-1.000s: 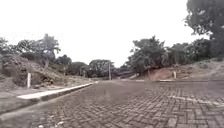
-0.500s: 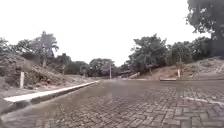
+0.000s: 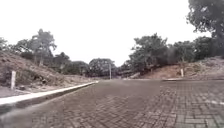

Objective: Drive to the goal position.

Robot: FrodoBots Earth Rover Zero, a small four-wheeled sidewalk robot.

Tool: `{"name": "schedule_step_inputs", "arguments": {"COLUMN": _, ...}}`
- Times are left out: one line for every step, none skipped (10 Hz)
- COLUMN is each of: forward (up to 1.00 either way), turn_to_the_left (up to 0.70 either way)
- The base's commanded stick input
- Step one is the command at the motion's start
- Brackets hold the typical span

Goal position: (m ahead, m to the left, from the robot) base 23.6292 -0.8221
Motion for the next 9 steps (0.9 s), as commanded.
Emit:
{"name": "schedule_step_inputs", "arguments": {"forward": 1.0, "turn_to_the_left": 0.0}}
{"name": "schedule_step_inputs", "arguments": {"forward": 1.0, "turn_to_the_left": 0.0}}
{"name": "schedule_step_inputs", "arguments": {"forward": 1.0, "turn_to_the_left": 0.0}}
{"name": "schedule_step_inputs", "arguments": {"forward": 1.0, "turn_to_the_left": 0.0}}
{"name": "schedule_step_inputs", "arguments": {"forward": 1.0, "turn_to_the_left": -0.05}}
{"name": "schedule_step_inputs", "arguments": {"forward": 1.0, "turn_to_the_left": -0.2}}
{"name": "schedule_step_inputs", "arguments": {"forward": 1.0, "turn_to_the_left": -0.21}}
{"name": "schedule_step_inputs", "arguments": {"forward": 1.0, "turn_to_the_left": -0.08}}
{"name": "schedule_step_inputs", "arguments": {"forward": 1.0, "turn_to_the_left": 0.0}}
